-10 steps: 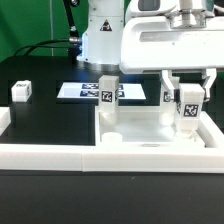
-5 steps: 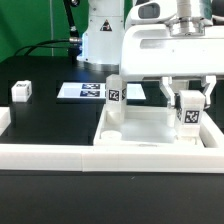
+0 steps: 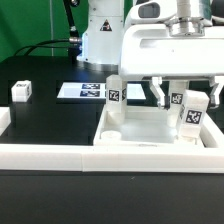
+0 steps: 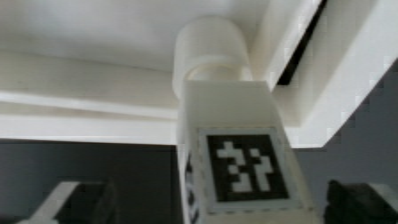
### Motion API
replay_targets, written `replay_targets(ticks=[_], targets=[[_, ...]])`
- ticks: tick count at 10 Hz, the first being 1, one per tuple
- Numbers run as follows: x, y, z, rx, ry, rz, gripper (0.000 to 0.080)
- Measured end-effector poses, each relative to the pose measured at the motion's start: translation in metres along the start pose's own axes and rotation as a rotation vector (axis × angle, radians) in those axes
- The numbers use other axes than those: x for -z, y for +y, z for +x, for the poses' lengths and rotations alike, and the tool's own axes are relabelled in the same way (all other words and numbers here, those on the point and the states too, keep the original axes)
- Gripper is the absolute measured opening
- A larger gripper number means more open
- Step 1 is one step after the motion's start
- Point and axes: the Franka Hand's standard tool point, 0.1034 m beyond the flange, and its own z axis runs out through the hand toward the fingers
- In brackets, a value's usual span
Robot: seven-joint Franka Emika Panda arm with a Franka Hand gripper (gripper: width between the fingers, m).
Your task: Assemble square table
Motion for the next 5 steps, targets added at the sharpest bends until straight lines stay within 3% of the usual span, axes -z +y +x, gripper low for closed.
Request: replay_targets(ticks=[1,5], targets=[[0.0,0.0,0.0,0.006,0.0,0.0,0.063],[-0.0001,0.0001,-0.0001,0.028,0.0,0.0,0.0649]])
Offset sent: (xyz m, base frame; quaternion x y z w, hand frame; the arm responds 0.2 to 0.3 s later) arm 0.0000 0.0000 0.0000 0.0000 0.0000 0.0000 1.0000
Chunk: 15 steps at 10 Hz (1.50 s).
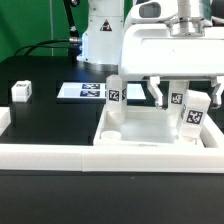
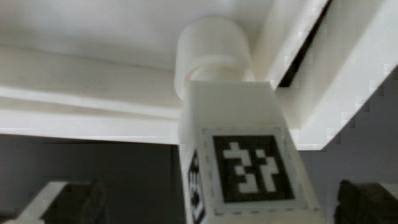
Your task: Assemble square table
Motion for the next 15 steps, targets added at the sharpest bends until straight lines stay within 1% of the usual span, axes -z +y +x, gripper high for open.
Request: replay_targets(ticks=[5,6,7,8,9,10,12,14,15], targets=[[0.0,0.0,0.0,0.017,-0.003,0.0,0.0649],[-0.001,-0.003,-0.002,-0.02,-0.089,0.005,0.0649],[0.004,-0.007,0.013,-0.052,-0.113,0.013,0.0649],[0.001,-0.009,0.012,-0.065,-0.179,0.018,0.0649],[-0.001,-0.01,0.01,-0.077,-0.293,0.024,0.0649],[-0.002,-0.009,0.014,-0.089,-0.363,0.027,0.0649],[-0.001,-0.003,0.008,-0.103,-0.517,0.033,0.0649],[0.003,0.011,0.003,-0.113,-0.623,0.038,0.0649],[0.0,0.014,0.005,-0.117,-0.598,0.034,0.0649]])
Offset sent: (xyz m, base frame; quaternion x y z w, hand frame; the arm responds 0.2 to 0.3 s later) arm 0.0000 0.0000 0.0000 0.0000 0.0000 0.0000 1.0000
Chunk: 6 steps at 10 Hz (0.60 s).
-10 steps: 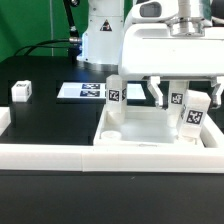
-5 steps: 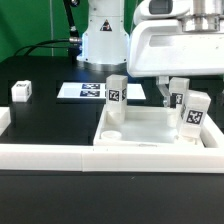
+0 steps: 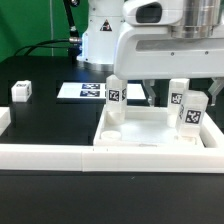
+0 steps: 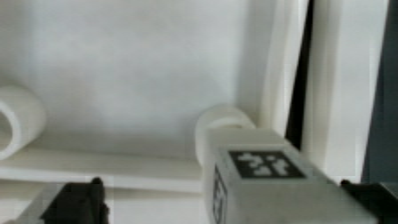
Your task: Assemble square table
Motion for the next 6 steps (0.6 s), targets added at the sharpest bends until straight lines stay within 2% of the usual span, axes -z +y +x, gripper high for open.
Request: replay_targets(ticks=[3,4,5,6], targets=[[-0.0007,-0.0001,-0.0007,-0.034,-0.001,0.0,0.0626],[-0.0007,-0.0001,-0.0007,-0.033,-0.001,0.0,0.0437],[-0.0007,-0.0007,-0.0008,-0.065,-0.001,0.001,0.0292],[-0.0008,-0.0009,-0.0009,-0.137,-0.001,0.001,0.0292]])
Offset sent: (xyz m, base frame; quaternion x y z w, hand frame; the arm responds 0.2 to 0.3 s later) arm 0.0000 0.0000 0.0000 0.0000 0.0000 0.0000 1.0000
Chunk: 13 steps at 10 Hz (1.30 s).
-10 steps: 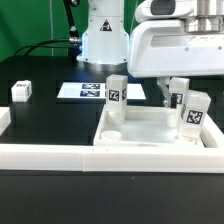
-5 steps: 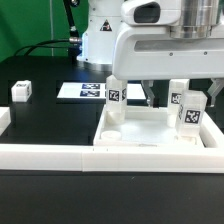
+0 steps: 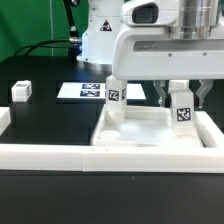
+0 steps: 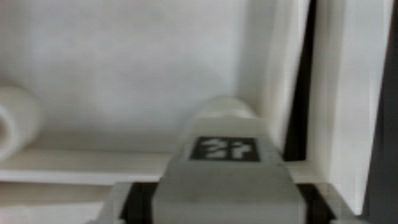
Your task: Assemble square table
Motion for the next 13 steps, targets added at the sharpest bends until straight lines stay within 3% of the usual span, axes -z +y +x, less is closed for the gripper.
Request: replay_targets(ticks=[6,9,12,13], targets=[[-0.003,-0.002,-0.001,-0.43,-0.006,-0.002,0.0292],[-0.004,-0.007,0.005,-0.815,-0.015,0.017,0.0292],[-0.006,-0.013,0.006,-1.231,-0.006,0.083,0.0292],[-0.006,-0.019,0.005,-1.328,-0.007,0.093,0.0292]])
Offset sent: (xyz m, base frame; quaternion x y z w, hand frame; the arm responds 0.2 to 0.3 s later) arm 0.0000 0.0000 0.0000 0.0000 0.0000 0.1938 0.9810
